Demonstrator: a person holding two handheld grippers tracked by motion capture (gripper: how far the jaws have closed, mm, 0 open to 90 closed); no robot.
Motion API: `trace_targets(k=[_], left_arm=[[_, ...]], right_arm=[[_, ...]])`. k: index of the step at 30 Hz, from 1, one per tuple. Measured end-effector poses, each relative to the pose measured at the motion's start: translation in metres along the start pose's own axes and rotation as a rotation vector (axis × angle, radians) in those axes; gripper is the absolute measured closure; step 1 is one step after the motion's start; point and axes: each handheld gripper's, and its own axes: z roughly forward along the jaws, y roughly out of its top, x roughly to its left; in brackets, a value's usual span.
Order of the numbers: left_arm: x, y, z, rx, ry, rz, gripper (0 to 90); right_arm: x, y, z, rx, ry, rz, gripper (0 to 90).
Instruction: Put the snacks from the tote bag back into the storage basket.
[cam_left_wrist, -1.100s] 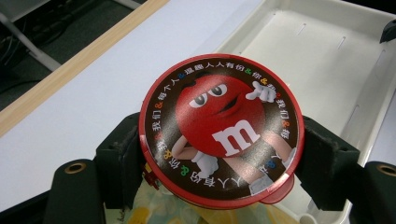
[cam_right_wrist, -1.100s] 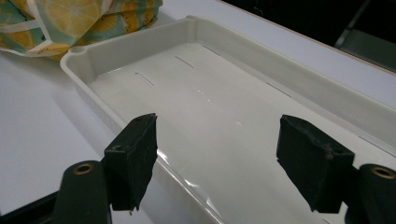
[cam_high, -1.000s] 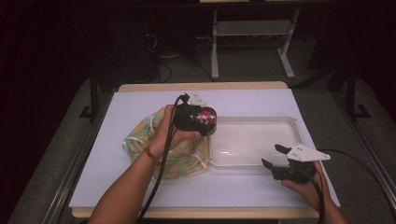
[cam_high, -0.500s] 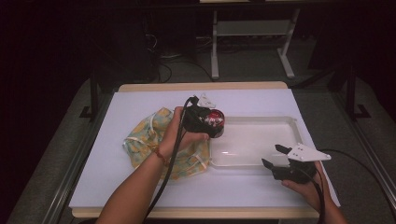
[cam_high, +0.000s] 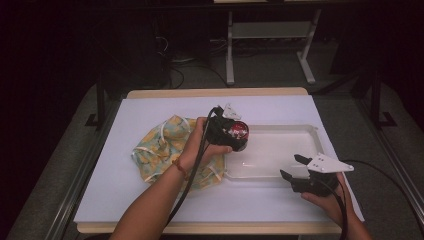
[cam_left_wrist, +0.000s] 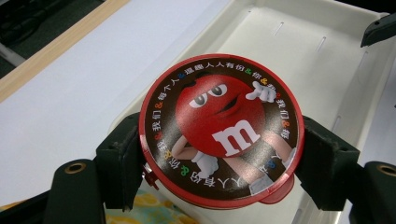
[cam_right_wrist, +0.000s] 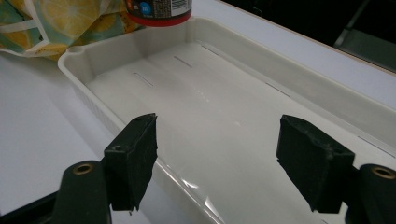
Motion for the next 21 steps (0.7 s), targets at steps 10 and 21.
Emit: trace_targets(k=[10, 21], left_arm=[[-0.005, 0.004, 0.010, 0.013, -0.012, 0.005, 25.7], [-0.006, 0.001, 0.022, 0.030, -0.025, 0.000, 25.7]], right_arm=[[0.000, 0.001, -0.002, -0.008, -0.001, 0.000, 28.3], [0.000, 0.000, -0.003, -0.007, -0.012, 0.000, 28.4]])
